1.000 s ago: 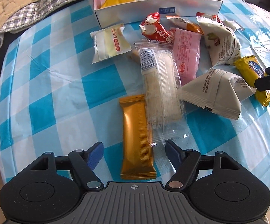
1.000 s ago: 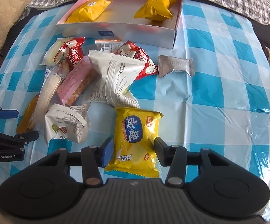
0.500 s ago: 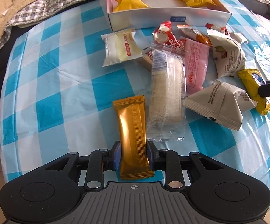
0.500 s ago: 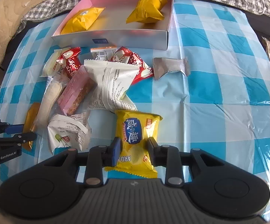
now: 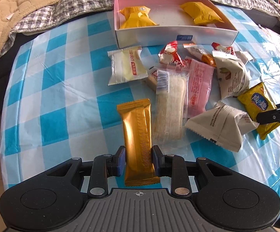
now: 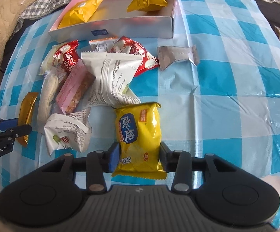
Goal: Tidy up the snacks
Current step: 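Lower the gold bar and yellow biscuit packet into the box, open both tools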
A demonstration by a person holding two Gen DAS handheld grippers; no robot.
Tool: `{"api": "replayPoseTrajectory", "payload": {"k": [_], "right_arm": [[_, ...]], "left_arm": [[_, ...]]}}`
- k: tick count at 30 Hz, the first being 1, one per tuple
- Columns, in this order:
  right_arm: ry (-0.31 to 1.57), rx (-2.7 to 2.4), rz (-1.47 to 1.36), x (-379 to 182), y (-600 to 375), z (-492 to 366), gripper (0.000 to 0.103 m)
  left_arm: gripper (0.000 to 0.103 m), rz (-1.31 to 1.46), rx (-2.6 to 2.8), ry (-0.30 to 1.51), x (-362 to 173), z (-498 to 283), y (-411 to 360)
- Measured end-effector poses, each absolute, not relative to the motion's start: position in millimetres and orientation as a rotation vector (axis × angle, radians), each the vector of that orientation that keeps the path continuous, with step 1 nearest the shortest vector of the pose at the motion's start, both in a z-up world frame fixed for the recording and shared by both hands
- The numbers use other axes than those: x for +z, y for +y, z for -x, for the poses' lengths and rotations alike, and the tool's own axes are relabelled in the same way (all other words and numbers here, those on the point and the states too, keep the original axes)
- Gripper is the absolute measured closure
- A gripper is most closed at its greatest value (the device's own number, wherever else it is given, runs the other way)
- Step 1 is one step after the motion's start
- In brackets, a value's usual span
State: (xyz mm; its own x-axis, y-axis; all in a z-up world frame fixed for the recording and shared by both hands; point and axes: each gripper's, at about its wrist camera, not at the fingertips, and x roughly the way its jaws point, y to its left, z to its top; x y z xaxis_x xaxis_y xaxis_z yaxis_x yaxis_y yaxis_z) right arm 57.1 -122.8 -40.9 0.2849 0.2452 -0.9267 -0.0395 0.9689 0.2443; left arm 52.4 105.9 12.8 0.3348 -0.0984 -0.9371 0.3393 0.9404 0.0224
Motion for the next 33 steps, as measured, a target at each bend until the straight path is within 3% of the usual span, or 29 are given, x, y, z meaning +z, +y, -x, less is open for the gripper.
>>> {"api": "replayPoseTrajectory", "payload": {"k": [23, 33], "right_arm": [[1.108, 0.112, -0.298, -4.0, -156.3, -58.6, 0.074], [0.975, 0.092, -0.363, 1.7, -171.3, -92.1, 0.074]], "left_arm": [[0.077, -0.079, -0.269, 1.051, 55.6, -76.2, 109.6], [0.077, -0.074, -0.317, 0.944, 70.8, -125.6, 72.8]]}}
